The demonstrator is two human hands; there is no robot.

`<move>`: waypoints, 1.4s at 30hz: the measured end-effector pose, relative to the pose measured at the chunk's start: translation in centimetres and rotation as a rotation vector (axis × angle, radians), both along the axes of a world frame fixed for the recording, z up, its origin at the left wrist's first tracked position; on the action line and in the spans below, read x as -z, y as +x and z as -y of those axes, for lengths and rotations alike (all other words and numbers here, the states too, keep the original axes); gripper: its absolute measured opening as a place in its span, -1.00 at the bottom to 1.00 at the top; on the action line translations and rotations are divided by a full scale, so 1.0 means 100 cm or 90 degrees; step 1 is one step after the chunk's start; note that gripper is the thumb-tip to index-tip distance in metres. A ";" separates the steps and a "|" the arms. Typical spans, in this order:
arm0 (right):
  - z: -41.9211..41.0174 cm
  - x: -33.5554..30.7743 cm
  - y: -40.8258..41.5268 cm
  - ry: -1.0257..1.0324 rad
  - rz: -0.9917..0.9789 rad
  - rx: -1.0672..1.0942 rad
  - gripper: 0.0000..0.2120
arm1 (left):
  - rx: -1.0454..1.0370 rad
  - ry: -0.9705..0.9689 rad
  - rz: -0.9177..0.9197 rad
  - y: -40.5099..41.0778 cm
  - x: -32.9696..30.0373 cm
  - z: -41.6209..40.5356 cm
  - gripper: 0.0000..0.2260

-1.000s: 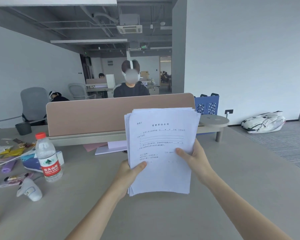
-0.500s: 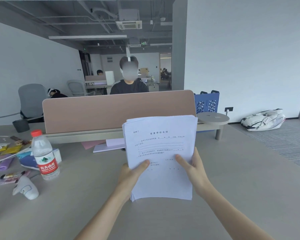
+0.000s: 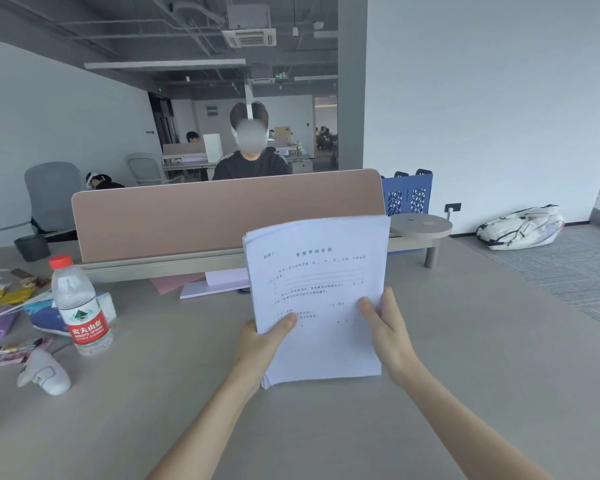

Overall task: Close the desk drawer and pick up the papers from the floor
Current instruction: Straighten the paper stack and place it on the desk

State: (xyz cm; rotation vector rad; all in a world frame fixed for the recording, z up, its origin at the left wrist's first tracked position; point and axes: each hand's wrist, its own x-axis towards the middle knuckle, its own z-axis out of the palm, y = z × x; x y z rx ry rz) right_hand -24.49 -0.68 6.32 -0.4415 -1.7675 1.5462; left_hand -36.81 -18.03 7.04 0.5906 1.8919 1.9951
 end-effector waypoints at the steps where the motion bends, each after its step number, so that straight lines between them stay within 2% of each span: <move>1: 0.000 -0.002 0.000 0.004 -0.001 0.009 -0.76 | 0.001 -0.002 -0.002 0.000 -0.001 -0.001 -0.91; 9: -0.003 0.035 0.006 -0.001 0.087 -0.033 -0.79 | -0.017 -0.053 0.029 0.004 0.015 -0.011 -0.95; 13: -0.016 0.032 0.011 -0.024 0.129 -0.055 -0.88 | -0.002 -0.080 0.028 0.004 0.010 -0.019 -0.86; 20: -0.086 0.012 0.049 -0.096 0.206 0.016 -0.80 | 0.138 -0.136 0.059 0.022 -0.002 -0.066 -0.76; 26: -0.145 0.016 0.093 -0.124 0.299 0.107 -0.62 | 0.092 -0.138 0.078 0.060 0.021 -0.142 -0.78; 28: -0.167 0.019 0.107 -0.117 0.323 0.139 -0.61 | 0.082 -0.156 0.056 0.069 0.027 -0.166 -0.79; 31: -0.203 0.027 0.123 -0.118 0.352 0.182 -0.58 | 0.102 -0.196 0.017 0.081 0.030 -0.201 -0.97; 32: -0.217 0.031 0.126 -0.115 0.361 0.199 -0.58 | 0.108 -0.210 0.007 0.084 0.032 -0.213 -0.98; 37: -0.273 0.043 0.134 -0.062 0.415 0.265 -0.55 | 0.148 -0.245 -0.075 0.087 0.045 -0.271 -0.63; 42: -0.315 0.048 0.130 0.000 0.479 0.308 -0.58 | 0.167 -0.313 -0.225 0.080 0.066 -0.319 -0.67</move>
